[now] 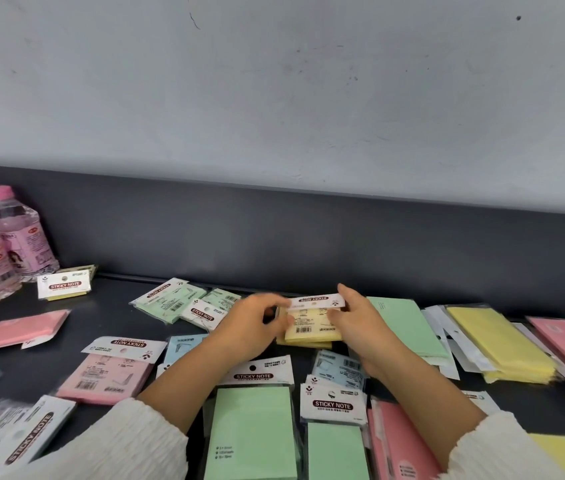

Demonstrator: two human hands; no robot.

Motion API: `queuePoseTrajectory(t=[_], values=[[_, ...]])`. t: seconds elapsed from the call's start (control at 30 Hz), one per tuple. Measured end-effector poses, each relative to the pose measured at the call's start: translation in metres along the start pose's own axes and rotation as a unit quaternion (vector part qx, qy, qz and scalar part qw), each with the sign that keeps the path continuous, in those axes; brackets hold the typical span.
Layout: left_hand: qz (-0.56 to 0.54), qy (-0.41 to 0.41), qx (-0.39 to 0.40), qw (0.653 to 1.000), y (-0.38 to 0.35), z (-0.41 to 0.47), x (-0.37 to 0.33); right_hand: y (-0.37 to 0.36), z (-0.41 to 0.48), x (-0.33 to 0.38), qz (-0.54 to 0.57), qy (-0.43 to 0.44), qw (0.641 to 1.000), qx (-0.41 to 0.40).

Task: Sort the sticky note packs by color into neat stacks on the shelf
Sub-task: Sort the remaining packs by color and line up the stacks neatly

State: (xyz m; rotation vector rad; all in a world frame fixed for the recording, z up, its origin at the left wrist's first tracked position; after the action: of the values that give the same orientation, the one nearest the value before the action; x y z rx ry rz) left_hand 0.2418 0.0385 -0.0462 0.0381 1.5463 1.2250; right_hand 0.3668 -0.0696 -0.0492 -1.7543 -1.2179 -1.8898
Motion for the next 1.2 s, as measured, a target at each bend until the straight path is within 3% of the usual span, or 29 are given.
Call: queuePoseTrajectory(t=[0.1,0.43,0.6,0.73,0.97,1.2], values=[[0.045,0.022,0.037,0.998,-0.008,-0.001,0.005,0.0,-0.001,0.001,-0.049,-0.005,0.999,0.003],[-0.023,0.05,-0.002,0.998,0.005,0.002,0.005,-0.009,-0.012,0.0,-0.112,-0.015,0.992,0.058],[-0.136,0.059,-0.131,0.98,0.094,-0.012,-0.008,0.003,-0.016,0.015,-0.031,-0.003,0.998,0.053],[-0.059,0.06,-0.145,0.986,0.139,-0.047,-0.004,0.001,-0.026,0.043,-0.016,0.068,0.995,0.076],[0.159,0.102,-0.051,0.981,0.152,-0.105,0.039,-0.016,-0.063,0.085,-0.064,0.173,0.97,0.158],[0.148,0.08,-0.059,0.984,0.184,-0.155,0.09,-0.066,-0.098,0.101,-0.195,0.15,0.942,0.229]])
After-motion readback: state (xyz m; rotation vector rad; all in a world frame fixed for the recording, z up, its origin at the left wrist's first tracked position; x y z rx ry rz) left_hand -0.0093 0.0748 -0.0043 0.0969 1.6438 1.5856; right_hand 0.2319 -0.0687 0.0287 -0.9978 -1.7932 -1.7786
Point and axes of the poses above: each hand's wrist, its own z-axis towards the middle knuckle, its own y-axis out of the back of the hand, x = y × z, the point moved 8 cm from there along z, towards the middle knuckle, and after that the axes turned 3 degrees about -z, right-handed, at the moved point
